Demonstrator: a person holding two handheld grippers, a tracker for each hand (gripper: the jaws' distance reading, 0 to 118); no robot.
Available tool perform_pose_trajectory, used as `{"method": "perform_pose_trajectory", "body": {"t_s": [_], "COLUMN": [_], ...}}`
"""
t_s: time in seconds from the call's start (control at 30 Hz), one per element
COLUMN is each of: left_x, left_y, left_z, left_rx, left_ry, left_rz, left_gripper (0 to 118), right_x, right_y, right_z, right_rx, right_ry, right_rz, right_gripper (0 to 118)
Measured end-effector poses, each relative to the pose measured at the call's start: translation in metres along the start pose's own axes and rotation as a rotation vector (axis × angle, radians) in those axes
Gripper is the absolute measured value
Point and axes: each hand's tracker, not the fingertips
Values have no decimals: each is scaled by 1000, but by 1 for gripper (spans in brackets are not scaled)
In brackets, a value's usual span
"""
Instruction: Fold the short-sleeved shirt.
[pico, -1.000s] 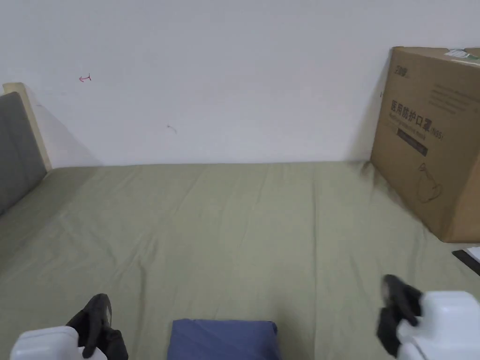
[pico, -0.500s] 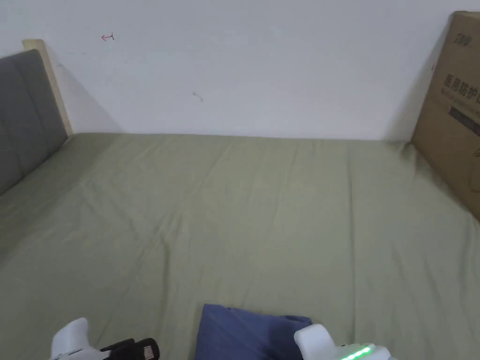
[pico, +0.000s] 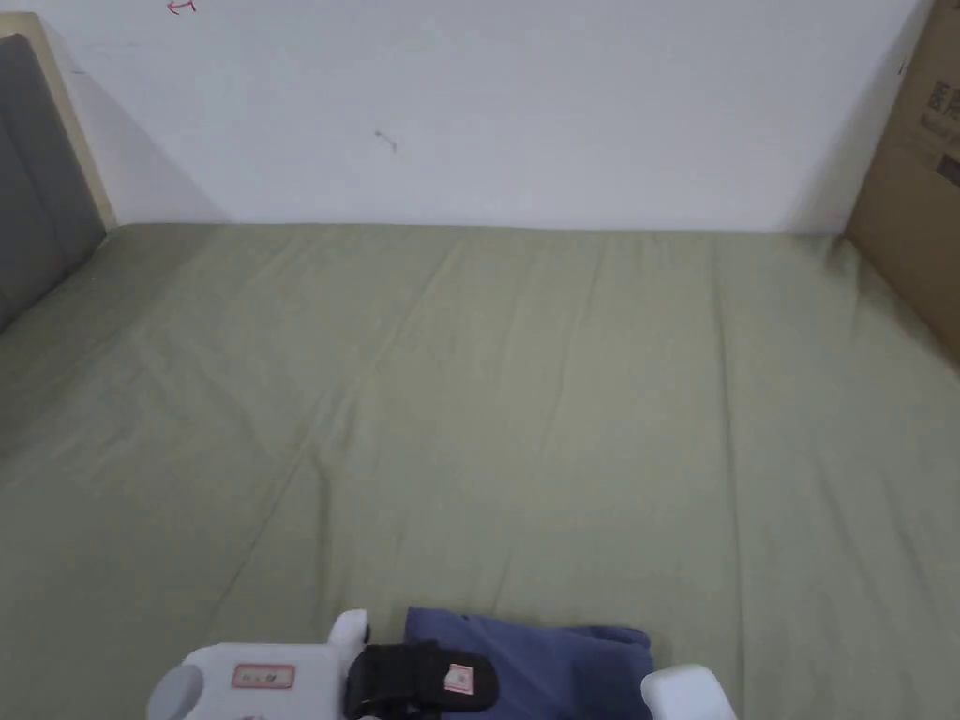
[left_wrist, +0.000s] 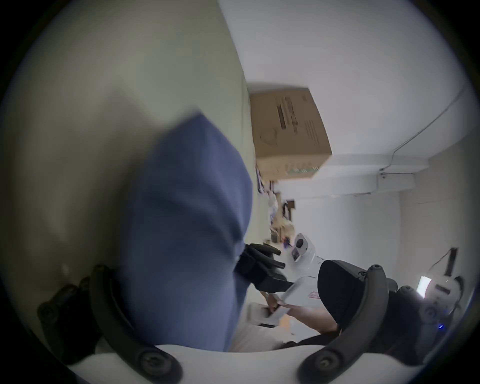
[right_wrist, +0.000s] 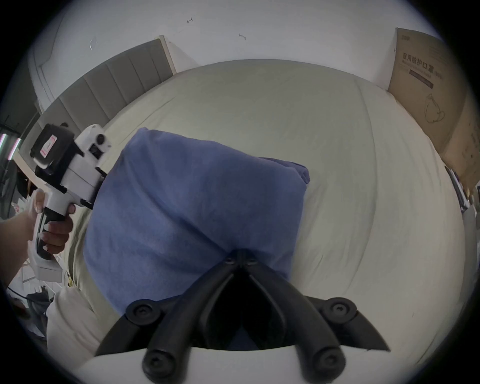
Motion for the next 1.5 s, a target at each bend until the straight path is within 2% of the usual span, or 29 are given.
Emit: {"method": "perform_pose_trajectory", "body": {"t_s": [0.03, 0.07, 0.1, 0.13, 0.17, 0.2, 0.23, 0.33, 0.37, 0.4, 0.5, 0.6, 0.67, 0.8, 0.83, 0.9, 0.93, 0.97, 1.0, 1.1, 1.17, 1.2, 1.23, 1.27, 1.3, 1.37, 1.43, 1.5], "left_x": [5, 14, 22, 30, 32, 28, 34, 57, 63, 69, 80, 85, 90, 99, 102, 107, 111, 115, 119, 135, 146, 150, 154, 158, 160, 165, 176, 191], "left_y": [1, -3, -7, -9, -11, -13, -15, -18, -17, -17, -3, 18, 25, 38, 39, 42, 43, 39, 38, 26, 14, 3, -13, -34, -52, -89, -120, -150], "left_z": [-14, -23, -29, -35, -41, -38, -33, -21, -7, 9, 87, 182, 231, 289, 294, 305, 310, 312, 314, 308, 285, 271, 249, 223, 196, 133, 88, 47], "left_rx": [-25, 18, 28, 37, 61, 55, 92, 49, 50, 60, 94, 115, 125, 152, 159, 185, 195, 204, 217, 292, 408, 486, 569, 650, 703, 701, 634, 680], "left_ry": [46, 160, 252, 377, 617, 574, 435, 497, 468, 477, 633, 808, 960, 1212, 1260, 1341, 1337, 1323, 1322, 1292, 1256, 1195, 1097, 1051, 1023, 1054, 937, 963], "left_rz": [-26, -132, -207, -287, -359, -277, -201, -316, -297, -297, -300, -198, -246, -220, -243, -261, -260, -263, -264, -337, -368, -364, -380, -397, -462, -589, -703, -777], "left_gripper": [118, 114, 98, 46, 19, 19, 19, 19, 19, 19, 19, 19, 19, 21, 24, 51, 73, 103, 113, 114, 113, 106, 87, 38, 4, 0, 0, 0], "right_x": [1, 3, 5, 5, 7, 9, 11, 18, 20, 20, 14, 6, 3, 1, 1, 1, 1, 1, 1, 1, 2, 2, 2, 3, 4, 6, 9, 14], "right_y": [-2, -4, -4, -4, -3, -3, -1, 6, 6, 7, 4, -5, -8, -9, -9, -9, -9, -8, -8, -6, -5, -5, -4, -4, -4, -4, -5, -2], "right_z": [0, 0, 1, 2, 3, 3, 4, 13, 18, 25, 41, 51, 51, 44, 43, 43, 42, 42, 43, 49, 58, 64, 71, 78, 85, 102, 119, 140], "right_rx": [8, 18, 23, 26, 24, 28, 12, 24, 36, 38, 30, 34, 17, -35, -36, -38, -39, -40, -40, -36, -3, 25, 49, 74, 94, 129, 154, 181], "right_ry": [4, 10, 16, 22, 28, 83, 45, 141, 185, 174, 72, 70, 75, 74, 71, 80, 81, 80, 78, 66, 72, 82, 88, 91, 91, 87, 72, 65], "right_rz": [-3, -9, -20, -36, -56, -88, -93, -170, -196, -201, -127, -78, -68, -94, -103, -116, -120, -121, -119, -104, -113, -126, -138, -152, -160, -167, -166, -160], "right_gripper": [0, 0, 0, 0, 0, 0, 0, 0, 0, 0, 0, 0, 0, 0, 0, 0, 0, 0, 0, 0, 0, 0, 0, 0, 0, 0, 0, 0]}}
